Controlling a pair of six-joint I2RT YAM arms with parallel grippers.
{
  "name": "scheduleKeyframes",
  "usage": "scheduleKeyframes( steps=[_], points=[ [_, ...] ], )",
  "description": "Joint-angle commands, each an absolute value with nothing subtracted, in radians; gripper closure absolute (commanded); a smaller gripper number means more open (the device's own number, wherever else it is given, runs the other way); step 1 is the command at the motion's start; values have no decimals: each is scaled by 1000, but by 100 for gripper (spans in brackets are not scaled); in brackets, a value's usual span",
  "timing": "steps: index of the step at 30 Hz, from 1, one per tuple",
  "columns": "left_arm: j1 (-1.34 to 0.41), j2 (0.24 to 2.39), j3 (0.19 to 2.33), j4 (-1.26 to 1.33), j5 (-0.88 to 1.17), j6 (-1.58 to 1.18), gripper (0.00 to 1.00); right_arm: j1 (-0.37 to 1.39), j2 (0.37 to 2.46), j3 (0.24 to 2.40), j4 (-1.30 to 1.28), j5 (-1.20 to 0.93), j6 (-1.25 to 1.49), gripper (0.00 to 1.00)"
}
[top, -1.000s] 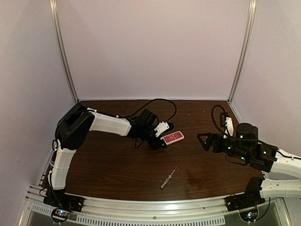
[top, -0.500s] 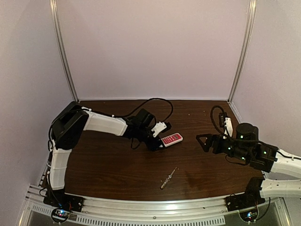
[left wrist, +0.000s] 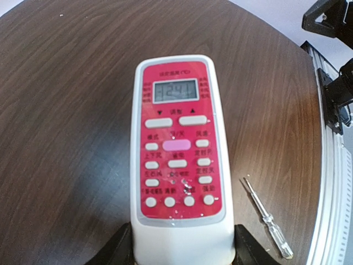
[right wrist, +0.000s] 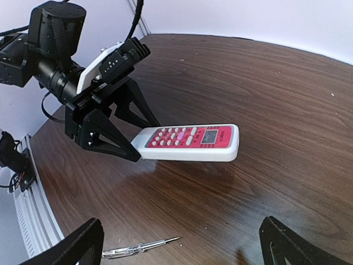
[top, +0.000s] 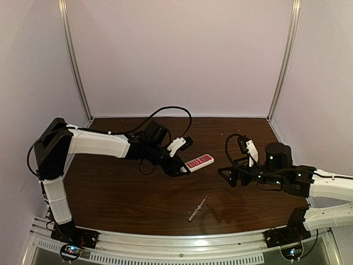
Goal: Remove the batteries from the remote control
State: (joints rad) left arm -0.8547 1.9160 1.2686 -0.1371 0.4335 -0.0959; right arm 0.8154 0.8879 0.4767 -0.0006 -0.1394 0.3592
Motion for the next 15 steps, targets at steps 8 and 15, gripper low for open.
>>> scheduleKeyframes(
  steps=[8,15],
  points=[
    [-859,1729,1098,-61,580,-218,65,843,867,470,225,-295,21,0],
    [-858,1608,985,-8,659,-300,69,861,908,452,310,-340,-178,0]
  ],
)
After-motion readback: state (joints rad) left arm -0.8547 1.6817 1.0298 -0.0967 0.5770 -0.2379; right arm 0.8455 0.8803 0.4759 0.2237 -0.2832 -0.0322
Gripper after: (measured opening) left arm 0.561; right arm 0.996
